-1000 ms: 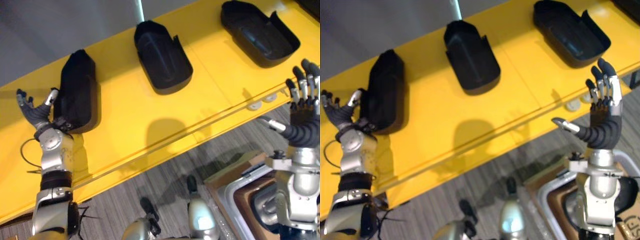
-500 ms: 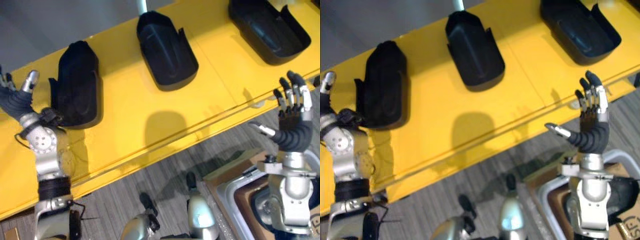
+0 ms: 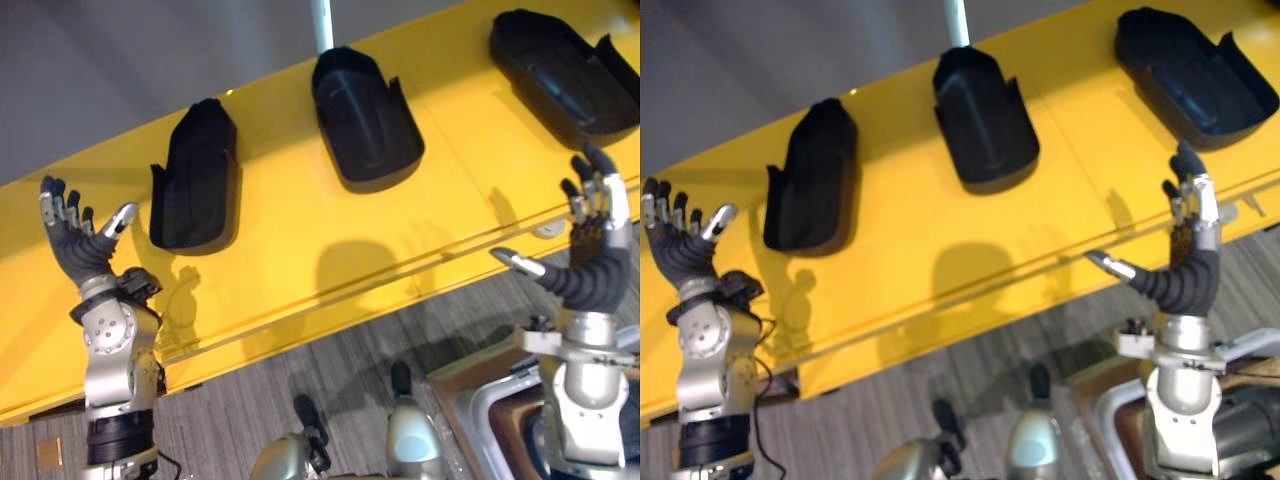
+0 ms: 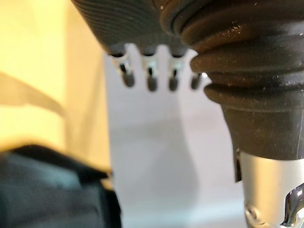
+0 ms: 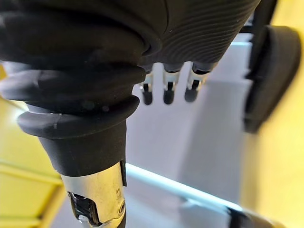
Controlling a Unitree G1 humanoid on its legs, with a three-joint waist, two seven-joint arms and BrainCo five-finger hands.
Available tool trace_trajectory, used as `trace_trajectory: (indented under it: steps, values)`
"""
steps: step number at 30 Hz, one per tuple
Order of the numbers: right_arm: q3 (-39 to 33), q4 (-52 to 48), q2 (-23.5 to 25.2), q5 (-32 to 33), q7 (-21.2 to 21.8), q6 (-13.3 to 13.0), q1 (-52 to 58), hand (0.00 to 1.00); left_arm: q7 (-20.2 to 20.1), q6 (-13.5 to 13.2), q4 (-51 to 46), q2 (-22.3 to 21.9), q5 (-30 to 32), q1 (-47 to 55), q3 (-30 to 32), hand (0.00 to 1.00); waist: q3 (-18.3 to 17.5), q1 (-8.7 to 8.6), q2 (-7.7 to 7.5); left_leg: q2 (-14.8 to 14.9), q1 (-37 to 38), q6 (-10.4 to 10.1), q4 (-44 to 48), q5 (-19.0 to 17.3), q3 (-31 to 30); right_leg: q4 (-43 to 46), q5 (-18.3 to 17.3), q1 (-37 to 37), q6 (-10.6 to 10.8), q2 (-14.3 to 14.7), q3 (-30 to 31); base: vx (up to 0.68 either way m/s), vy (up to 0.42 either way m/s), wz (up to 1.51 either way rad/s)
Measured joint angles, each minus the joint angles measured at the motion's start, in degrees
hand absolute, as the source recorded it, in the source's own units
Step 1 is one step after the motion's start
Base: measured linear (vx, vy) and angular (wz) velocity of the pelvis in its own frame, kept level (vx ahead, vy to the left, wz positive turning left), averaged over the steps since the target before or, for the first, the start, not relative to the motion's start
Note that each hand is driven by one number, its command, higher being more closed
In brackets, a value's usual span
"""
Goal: Walk over and take plastic housings, then place them on the shelf
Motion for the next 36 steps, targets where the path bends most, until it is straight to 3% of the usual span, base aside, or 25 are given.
trace_trajectory:
  steps: [5,10,14,24,33,36]
  values:
    - [-0.78,-1.60,-1.07,0.20,0.06,-1.22,-1.88,0.00,-3.90,1.77,2.23,-0.05,-0.01,1.49,0.81,0.00,-0.01,1.17,0.01,0.02,-0.45,0.01,0.48,0.01,-0.29,-0.03,0.00,-0.07,0.00,-0.08,-0.19,-0.01,-0.005,0.03]
    - [-0.38,-1.58,-1.09,0.18,0.13,-0.94,-3.19,0.00,-8.70,3.32,6.43,-0.07,-1.37,1.20,-0.28,0.00,-0.11,1.17,0.16,-0.20,-1.52,0.23,0.54,0.44,-1.72,-0.04,-0.01,-0.31,-0.01,-0.36,-1.61,-0.02,-0.007,0.15]
    - [0.49,-1.57,-1.18,0.18,0.14,-0.80,-4.34,0.00,-14.25,4.81,10.30,-0.04,-7.60,1.15,-2.64,0.00,-0.11,1.26,0.16,-0.29,-1.55,0.23,0.53,0.44,-1.75,-0.02,-0.01,-0.33,-0.01,-0.44,-1.61,0.00,0.000,0.00]
    - [0.49,-1.49,-3.07,1.37,0.31,-0.76,-5.14,0.00,-22.50,0.38,16.59,0.61,-15.07,-2.19,-4.58,0.00,-0.14,1.09,0.20,-0.31,-1.40,0.25,0.55,0.45,-1.47,0.07,-0.01,-0.39,-0.01,-0.47,-1.36,0.00,-0.002,-0.01]
    - [1.08,-0.82,-3.07,1.87,1.76,-0.80,-6.08,0.00,-31.66,-1.78,19.44,0.64,-30.53,-3.38,-7.16,0.00,-0.13,1.08,0.18,-0.30,-1.33,0.24,0.42,0.44,-1.24,0.03,0.01,-0.46,0.03,-0.45,-1.19,0.00,0.000,0.00]
    - [1.25,-0.74,-3.07,1.87,1.79,-0.86,-6.13,0.00,-34.17,-1.99,19.71,0.63,-32.84,-3.27,-8.46,0.00,-0.12,1.09,0.17,-0.28,-1.29,0.24,0.37,0.44,-1.18,0.02,0.03,-0.43,0.05,-0.43,-1.18,0.00,0.000,0.00]
